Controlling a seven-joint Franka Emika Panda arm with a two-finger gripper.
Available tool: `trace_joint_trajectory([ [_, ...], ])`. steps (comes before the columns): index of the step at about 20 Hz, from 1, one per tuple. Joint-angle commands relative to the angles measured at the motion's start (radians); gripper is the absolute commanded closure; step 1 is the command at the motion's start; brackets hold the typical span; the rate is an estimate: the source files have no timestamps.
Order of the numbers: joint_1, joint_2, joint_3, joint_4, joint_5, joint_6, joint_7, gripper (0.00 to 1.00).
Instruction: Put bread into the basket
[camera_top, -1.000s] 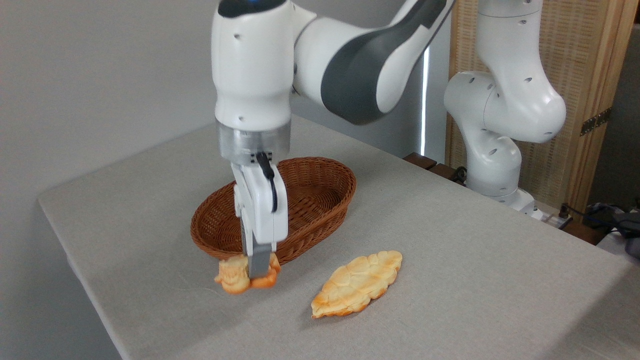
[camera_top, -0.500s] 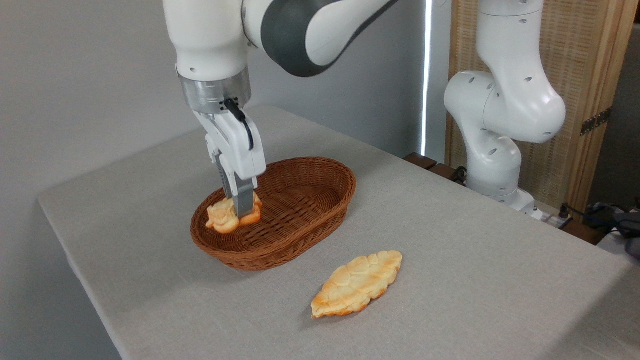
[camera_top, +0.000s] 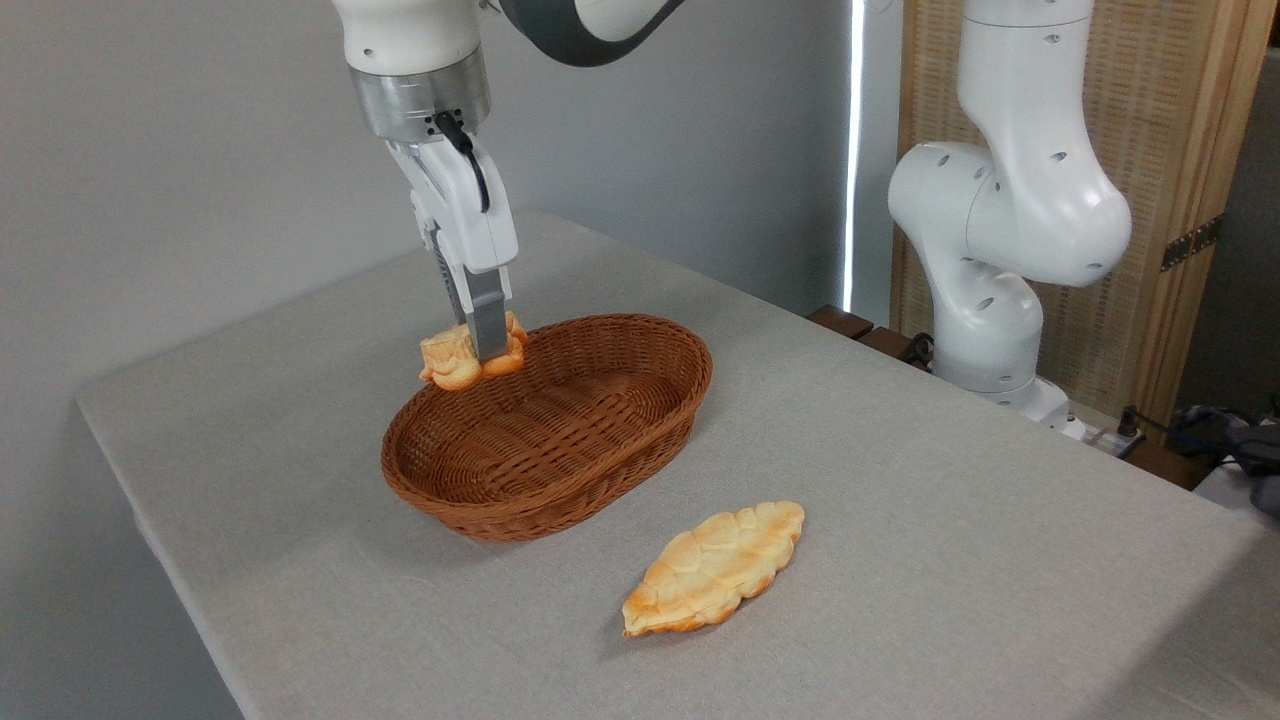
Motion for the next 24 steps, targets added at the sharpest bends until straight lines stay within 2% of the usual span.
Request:
trace_joint_trajectory([
  [1,0.002,0.007,0.000,0.013,-0.003,-0.024,-0.009,0.00],
  [7,0.004,0.009,0.002,0.014,0.000,-0.036,-0.026,0.00],
  [9,0.004,0.009,0.008,0.016,0.029,-0.033,-0.035,0.00],
  [12,0.016,0.009,0.017,0.034,0.035,-0.033,-0.035,0.00],
  [15,0.018,0.009,0.057,0.046,0.073,-0.031,-0.072,0.00],
  [21,0.019,0.009,0.089,0.071,0.081,-0.033,-0.110,0.00],
  [24,0.018,0.007,0.083,0.069,0.152,-0.034,-0.115,0.00],
])
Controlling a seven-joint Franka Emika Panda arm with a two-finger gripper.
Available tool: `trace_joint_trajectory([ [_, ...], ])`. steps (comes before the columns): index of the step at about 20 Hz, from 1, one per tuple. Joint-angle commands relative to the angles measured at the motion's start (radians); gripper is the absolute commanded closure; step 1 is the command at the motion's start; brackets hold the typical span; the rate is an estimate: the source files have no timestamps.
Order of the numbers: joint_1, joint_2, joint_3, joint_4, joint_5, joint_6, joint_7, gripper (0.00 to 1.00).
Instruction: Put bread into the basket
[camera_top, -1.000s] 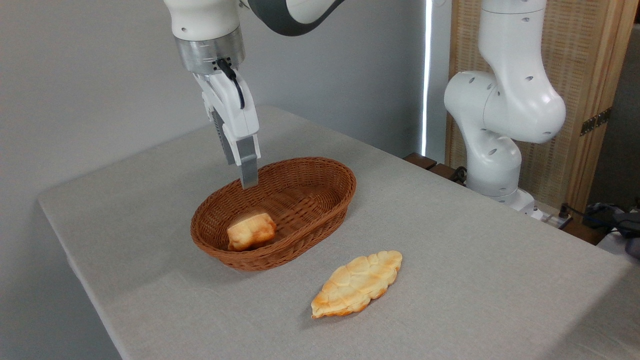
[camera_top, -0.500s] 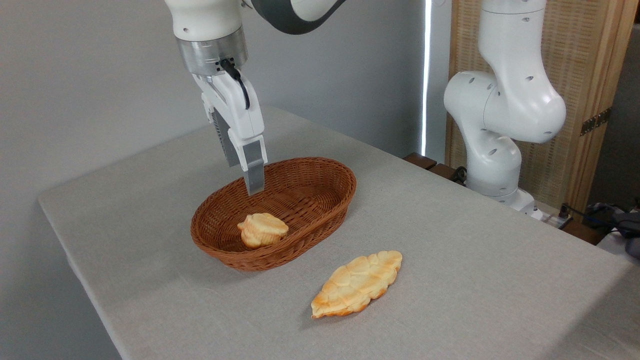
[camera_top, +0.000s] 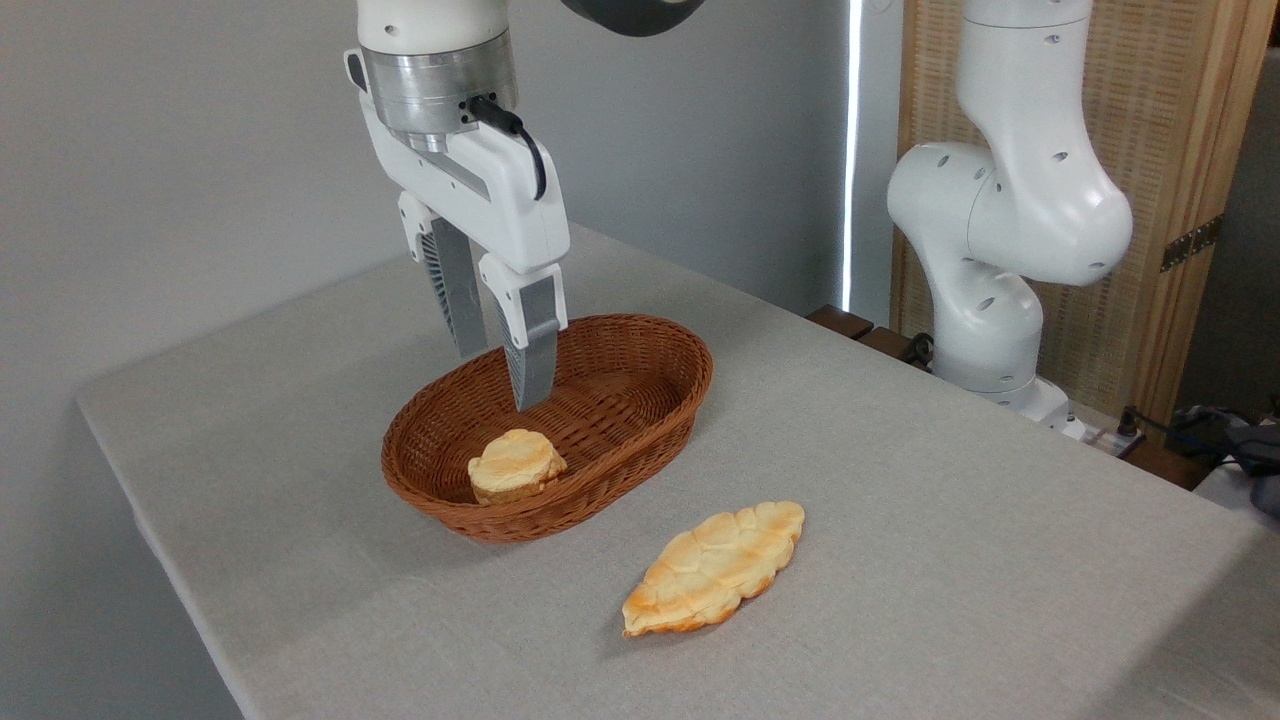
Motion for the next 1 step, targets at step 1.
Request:
trace_joint_trajectory([
  [1,-0.009,0.000,0.001,0.017,0.058,-0.026,-0.037,0.00],
])
